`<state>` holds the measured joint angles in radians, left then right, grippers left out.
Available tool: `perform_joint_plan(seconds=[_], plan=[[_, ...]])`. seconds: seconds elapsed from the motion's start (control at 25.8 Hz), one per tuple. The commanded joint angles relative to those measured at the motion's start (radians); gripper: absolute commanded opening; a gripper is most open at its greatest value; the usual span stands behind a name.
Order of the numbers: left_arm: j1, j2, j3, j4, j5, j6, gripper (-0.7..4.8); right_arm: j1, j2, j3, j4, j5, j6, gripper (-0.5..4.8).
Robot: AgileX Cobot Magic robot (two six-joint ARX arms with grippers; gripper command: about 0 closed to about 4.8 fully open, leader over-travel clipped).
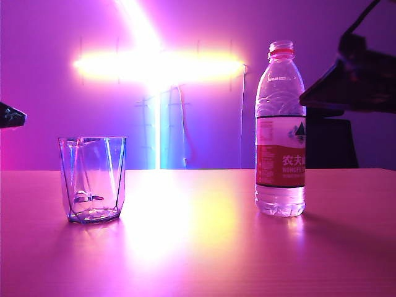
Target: Pick up the mineral water bottle on the table and pour water into the mug until it's half full.
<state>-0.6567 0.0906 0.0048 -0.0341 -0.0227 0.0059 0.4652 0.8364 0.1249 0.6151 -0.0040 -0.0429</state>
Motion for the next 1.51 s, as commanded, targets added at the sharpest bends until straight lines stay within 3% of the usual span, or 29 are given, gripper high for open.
perform_joint_plan(seconds=[0.04, 0.35, 0.47, 0.74, 0.93, 1.2, 1.28, 1.51], plan=[[0.001, 0.000, 0.004, 0.013, 0.000, -0.003, -0.02, 0.001, 0.167, 0.004, 0.237, -0.022, -0.003, 4.79], [0.001, 0.000, 0.004, 0.013, 0.000, -0.003, -0.02, 0.001, 0.539, 0.008, 0.654, -0.023, 0.001, 4.79], [0.001, 0.000, 0.004, 0.013, 0.000, -0.003, -0.02, -0.002, 0.636, 0.037, 0.709, -0.017, 0.017, 4.79], [0.001, 0.000, 0.004, 0.013, 0.000, -0.003, -0.02, -0.008, 0.763, 0.164, 0.721, 0.006, 0.046, 4.79], [0.001, 0.000, 0.004, 0.013, 0.000, -0.003, -0.02, -0.011, 0.769, 0.220, 0.634, 0.066, 0.045, 4.79], [0.002, 0.000, 0.004, 0.013, 0.000, -0.003, -0.02, -0.011, 0.812, 0.286, 0.576, 0.054, 0.051, 4.79], [0.002, 0.000, 0.004, 0.013, 0.000, -0.003, -0.02, -0.011, 0.812, 0.285, 0.572, 0.054, 0.051, 3.95], [0.003, -0.031, 0.004, 0.012, 0.000, -0.003, -0.02, -0.011, 0.811, 0.285, 0.563, 0.054, 0.051, 3.26]])
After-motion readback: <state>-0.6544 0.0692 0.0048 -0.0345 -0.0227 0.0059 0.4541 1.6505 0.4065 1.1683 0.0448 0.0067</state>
